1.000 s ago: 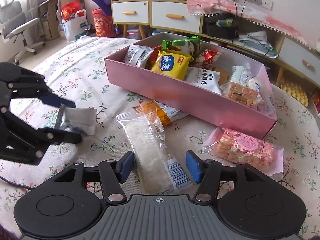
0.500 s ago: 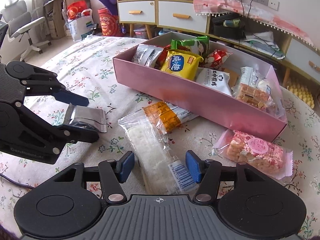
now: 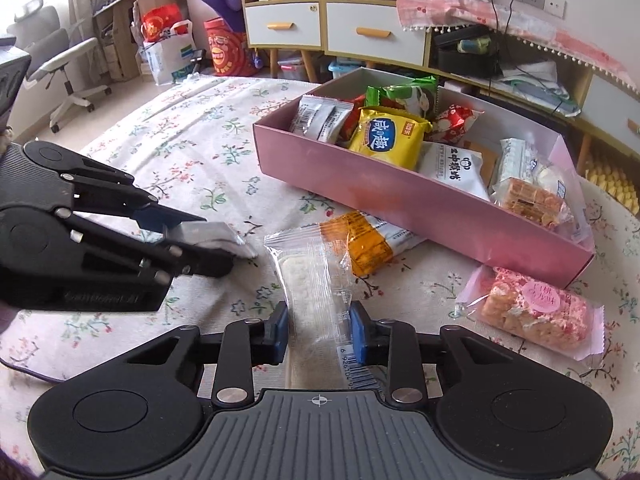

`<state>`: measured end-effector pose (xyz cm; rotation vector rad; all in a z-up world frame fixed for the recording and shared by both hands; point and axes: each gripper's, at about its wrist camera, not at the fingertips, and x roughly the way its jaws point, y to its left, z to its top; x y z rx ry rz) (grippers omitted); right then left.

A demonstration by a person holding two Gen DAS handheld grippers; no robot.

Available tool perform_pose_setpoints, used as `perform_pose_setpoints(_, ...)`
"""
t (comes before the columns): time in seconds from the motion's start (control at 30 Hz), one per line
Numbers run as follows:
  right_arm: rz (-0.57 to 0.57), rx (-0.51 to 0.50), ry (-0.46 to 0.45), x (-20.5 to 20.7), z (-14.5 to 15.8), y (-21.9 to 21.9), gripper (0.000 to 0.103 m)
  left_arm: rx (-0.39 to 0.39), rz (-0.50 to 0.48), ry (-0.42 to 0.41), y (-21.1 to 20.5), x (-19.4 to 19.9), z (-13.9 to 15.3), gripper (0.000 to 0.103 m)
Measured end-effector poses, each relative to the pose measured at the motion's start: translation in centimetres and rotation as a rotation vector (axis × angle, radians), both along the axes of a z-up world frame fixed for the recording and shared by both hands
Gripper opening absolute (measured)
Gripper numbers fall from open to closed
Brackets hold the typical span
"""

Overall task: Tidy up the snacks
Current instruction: 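Grasp the clear rice-cake pack with right tool while left tool holds foil packet, then carry the foil packet and rice-cake pack over the pink box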

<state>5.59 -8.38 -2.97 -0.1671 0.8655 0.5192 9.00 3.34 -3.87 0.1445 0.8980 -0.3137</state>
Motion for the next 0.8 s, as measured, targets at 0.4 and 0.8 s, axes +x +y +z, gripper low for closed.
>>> perform_pose_setpoints(0.4,-0.113,0.103,0.035,0.5,2.2,-1.5,0.03,-0.066,0.145,0.002,1.7,0.3,1.8,0.029)
perform_pose_setpoints(0.8,-0.213,0.228,0.042,1.8,4.9,-2.6,0.03,-0.148,0.207,-0.022,1.8,1.5,3.6,0.029)
